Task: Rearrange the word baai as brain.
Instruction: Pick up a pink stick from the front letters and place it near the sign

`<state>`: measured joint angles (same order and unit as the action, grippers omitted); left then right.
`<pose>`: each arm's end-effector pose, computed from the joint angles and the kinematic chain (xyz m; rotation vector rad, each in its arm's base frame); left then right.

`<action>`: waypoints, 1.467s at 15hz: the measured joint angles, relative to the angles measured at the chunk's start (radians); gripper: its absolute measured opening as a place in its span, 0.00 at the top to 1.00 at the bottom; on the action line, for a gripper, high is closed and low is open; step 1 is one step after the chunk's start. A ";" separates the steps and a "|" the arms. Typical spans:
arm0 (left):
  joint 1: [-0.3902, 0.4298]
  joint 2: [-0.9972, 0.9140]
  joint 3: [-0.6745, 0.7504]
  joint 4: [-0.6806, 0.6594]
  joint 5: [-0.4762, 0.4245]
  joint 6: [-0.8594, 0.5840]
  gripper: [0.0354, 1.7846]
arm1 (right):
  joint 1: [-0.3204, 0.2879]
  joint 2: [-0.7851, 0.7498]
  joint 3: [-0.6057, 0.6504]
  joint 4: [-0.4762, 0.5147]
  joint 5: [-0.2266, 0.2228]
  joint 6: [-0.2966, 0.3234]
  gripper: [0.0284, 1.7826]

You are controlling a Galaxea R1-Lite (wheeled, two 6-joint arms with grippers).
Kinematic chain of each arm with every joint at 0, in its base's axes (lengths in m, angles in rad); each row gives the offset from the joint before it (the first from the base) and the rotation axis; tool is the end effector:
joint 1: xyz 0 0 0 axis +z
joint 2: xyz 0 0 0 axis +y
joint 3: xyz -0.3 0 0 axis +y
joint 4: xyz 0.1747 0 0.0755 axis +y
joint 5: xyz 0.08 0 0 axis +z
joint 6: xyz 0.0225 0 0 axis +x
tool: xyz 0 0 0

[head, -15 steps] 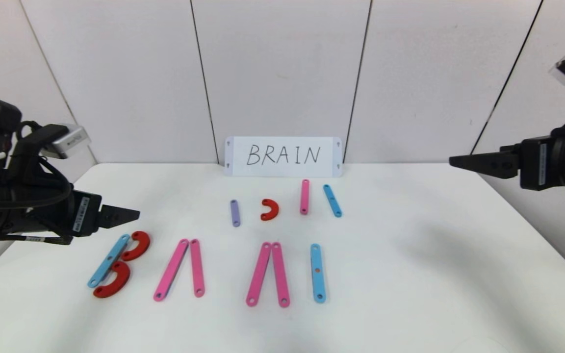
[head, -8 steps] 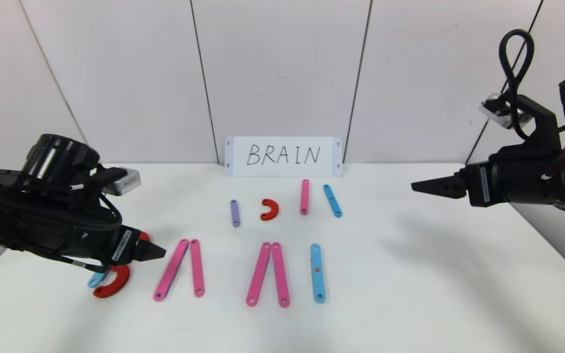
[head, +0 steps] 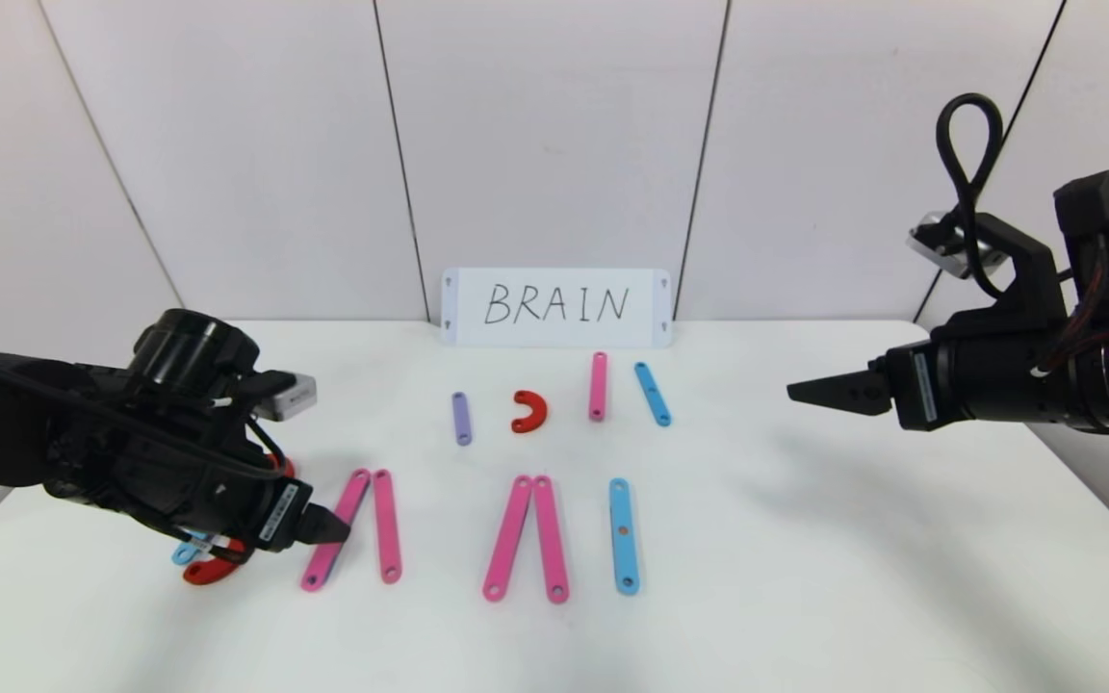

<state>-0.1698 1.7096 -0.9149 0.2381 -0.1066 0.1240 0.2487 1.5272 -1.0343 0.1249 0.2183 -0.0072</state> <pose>0.2659 -0.0480 0.1374 0.1448 1.0187 -0.3153 0.2505 0.0686 0.2245 -0.0163 0.6216 0.4542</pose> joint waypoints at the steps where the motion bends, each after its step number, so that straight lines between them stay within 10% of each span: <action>1: -0.003 0.012 0.001 -0.003 0.001 -0.002 0.03 | 0.001 0.000 0.003 0.000 0.000 0.000 0.03; 12: -0.031 0.119 -0.002 -0.083 0.087 -0.058 0.06 | -0.006 -0.003 0.023 -0.001 0.001 -0.001 0.03; 22: -0.036 0.130 -0.008 -0.089 0.084 -0.074 0.84 | 0.000 -0.001 0.046 -0.046 0.000 -0.002 0.03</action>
<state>-0.2053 1.8396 -0.9226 0.1491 -0.0230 0.0504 0.2487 1.5260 -0.9881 0.0794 0.2187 -0.0096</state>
